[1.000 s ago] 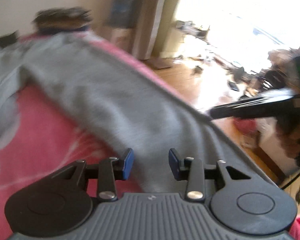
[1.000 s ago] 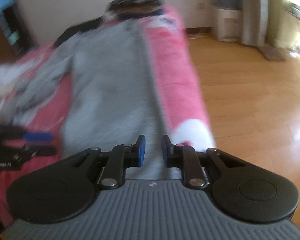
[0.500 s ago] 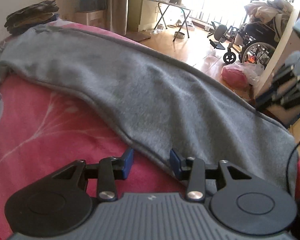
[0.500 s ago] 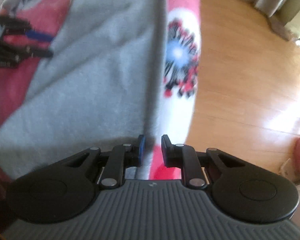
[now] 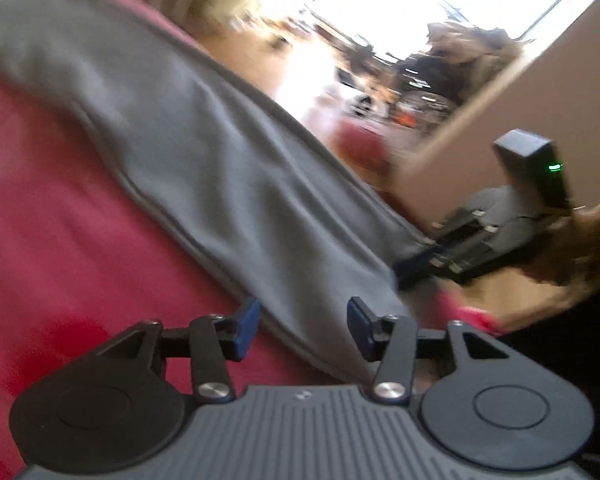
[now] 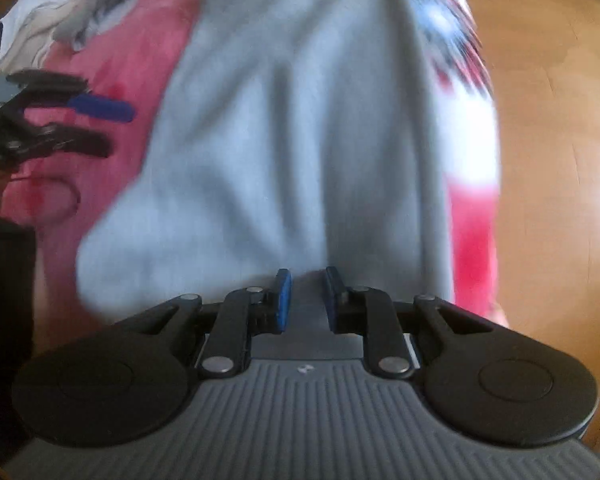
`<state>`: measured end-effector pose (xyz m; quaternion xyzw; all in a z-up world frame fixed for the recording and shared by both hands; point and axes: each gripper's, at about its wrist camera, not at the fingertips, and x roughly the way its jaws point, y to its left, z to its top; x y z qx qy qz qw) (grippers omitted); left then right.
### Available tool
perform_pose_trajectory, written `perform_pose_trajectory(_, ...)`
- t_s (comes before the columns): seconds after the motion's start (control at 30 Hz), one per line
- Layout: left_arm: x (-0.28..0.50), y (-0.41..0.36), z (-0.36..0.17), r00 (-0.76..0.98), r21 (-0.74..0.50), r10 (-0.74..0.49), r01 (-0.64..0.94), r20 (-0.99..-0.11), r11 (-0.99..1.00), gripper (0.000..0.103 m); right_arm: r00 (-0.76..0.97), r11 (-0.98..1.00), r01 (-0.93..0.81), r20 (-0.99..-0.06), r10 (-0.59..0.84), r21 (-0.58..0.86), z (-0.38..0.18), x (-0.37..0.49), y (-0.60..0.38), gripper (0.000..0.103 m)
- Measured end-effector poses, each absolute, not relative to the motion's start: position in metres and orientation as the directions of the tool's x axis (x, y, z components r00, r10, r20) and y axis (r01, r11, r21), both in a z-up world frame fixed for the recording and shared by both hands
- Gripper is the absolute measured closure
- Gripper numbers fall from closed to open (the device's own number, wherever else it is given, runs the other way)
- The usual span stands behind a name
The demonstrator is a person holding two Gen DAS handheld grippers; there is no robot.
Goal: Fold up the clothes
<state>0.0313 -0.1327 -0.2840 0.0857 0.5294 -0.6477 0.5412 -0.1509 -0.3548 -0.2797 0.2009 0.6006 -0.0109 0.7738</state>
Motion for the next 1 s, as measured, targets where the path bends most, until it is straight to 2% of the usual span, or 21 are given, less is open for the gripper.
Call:
perform_pose_trajectory(0.1, 0.024, -0.13, -0.295, -0.522, -0.672, -0.554, 0.734, -0.648, 0.094, 0.05, 0.34, 0.872, 0.357, -0.916, 0.214, 0.336, -0.258, -0.184, -0.371, 0.085)
perform_pose_trajectory(0.17, 0.017, -0.128, -0.299, -0.566, -0.688, -0.523, 0.723, -0.638, 0.058, 0.048, 0.43, 0.812, 0.439, -0.884, 0.186, 0.384, -0.248, -0.209, -0.386, 0.074)
perform_pose_trajectory(0.23, 0.01, -0.127, -0.3, -0.592, -0.695, -0.501, 0.719, -0.631, 0.025, 0.047, 0.494, 0.747, 0.509, -0.856, 0.154, 0.428, -0.245, -0.233, -0.4, 0.068)
perform_pose_trajectory(0.27, 0.006, -0.126, -0.299, -0.594, -0.692, -0.501, 0.722, -0.63, 0.014, 0.047, 0.5, 0.727, 0.529, -0.853, 0.151, 0.438, -0.25, -0.24, -0.403, 0.063)
perform_pose_trajectory(0.4, -0.007, -0.122, -0.298, -0.551, -0.66, -0.544, 0.751, -0.632, 0.006, 0.045, 0.532, 0.639, 0.582, -0.83, 0.168, 0.503, -0.272, -0.256, -0.409, 0.061)
perform_pose_trajectory(0.47, -0.011, -0.121, -0.296, -0.511, -0.64, -0.577, 0.768, -0.638, 0.028, 0.045, 0.558, 0.607, 0.592, -0.813, 0.166, 0.53, -0.28, -0.268, -0.406, 0.056)
perform_pose_trajectory(0.67, -0.027, -0.119, -0.293, -0.417, -0.58, -0.642, 0.813, -0.643, 0.053, 0.046, 0.646, 0.505, 0.587, -0.742, 0.177, 0.632, -0.302, -0.272, -0.412, 0.053)
perform_pose_trajectory(0.77, -0.038, -0.114, -0.292, -0.415, -0.554, -0.635, 0.832, -0.651, 0.024, 0.045, 0.664, 0.497, 0.569, -0.723, 0.193, 0.655, -0.306, -0.267, -0.41, 0.052)
perform_pose_trajectory(1.0, -0.053, -0.115, -0.296, -0.425, -0.518, -0.598, 0.855, -0.68, -0.02, 0.045, 0.632, 0.536, 0.553, -0.74, 0.229, 0.638, -0.306, -0.271, -0.392, 0.051)
